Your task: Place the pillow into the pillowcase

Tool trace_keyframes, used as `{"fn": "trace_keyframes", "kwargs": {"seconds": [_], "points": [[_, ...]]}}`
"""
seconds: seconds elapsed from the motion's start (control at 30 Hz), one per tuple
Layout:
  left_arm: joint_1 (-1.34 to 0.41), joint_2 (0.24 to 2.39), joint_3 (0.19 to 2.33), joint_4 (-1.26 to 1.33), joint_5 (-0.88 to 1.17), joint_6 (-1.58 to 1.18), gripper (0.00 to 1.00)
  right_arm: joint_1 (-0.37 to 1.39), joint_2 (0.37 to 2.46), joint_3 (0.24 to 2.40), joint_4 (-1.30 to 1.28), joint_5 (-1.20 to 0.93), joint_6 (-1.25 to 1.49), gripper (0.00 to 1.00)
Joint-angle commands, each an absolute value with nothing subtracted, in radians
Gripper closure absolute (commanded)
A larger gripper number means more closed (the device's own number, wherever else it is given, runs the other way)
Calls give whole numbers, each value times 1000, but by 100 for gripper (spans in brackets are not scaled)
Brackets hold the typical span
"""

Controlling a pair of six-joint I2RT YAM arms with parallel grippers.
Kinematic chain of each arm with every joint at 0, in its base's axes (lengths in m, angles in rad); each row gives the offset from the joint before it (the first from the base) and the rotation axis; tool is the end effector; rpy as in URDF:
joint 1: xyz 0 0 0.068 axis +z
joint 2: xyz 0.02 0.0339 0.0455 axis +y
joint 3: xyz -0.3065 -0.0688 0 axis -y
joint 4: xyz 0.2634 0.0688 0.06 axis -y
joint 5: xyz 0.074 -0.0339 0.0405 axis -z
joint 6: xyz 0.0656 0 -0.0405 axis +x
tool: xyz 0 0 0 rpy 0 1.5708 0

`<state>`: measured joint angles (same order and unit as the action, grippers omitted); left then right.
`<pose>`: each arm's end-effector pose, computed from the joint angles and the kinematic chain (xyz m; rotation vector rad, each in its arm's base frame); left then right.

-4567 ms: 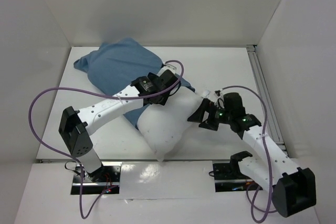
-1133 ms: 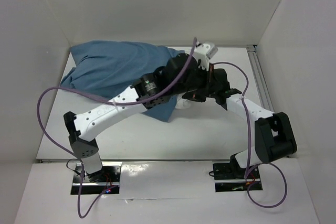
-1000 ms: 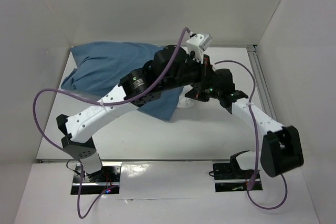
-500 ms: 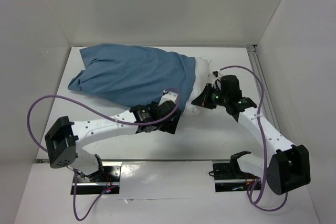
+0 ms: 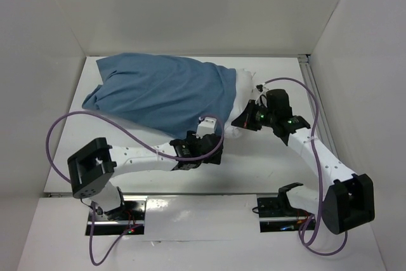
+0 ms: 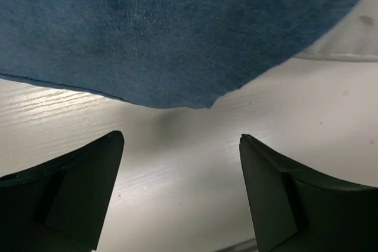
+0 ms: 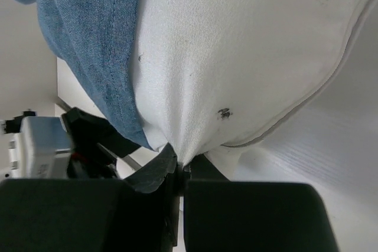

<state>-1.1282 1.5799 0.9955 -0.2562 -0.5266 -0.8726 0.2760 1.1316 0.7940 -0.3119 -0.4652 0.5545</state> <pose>0.1852 -0.3137 0.2273 0.0579 2.3028 -0.4037 0.2457 0.1002 0.2801 0.0515 2.3147 0.9588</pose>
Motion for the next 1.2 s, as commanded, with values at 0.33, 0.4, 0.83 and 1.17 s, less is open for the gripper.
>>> {"fn": "trace_keyframes", "kwargs": {"seconds": [0.33,0.4,0.83,1.17], "points": [[-1129,1755,1115,-261,-837,-980,23,259,1149,890,-307,-482,512,100],[-1129,1755,1115,-240,-822,-980,26,259,1149,899,-316,-492,512,100],[-1120,1721,1103,-244,-831,-983,46,259,1158,920,-334,-492,503,100],[-1109,1600,1094,-357,-787,-1029,93,259,1167,911,-334,-483,512,100]]}}
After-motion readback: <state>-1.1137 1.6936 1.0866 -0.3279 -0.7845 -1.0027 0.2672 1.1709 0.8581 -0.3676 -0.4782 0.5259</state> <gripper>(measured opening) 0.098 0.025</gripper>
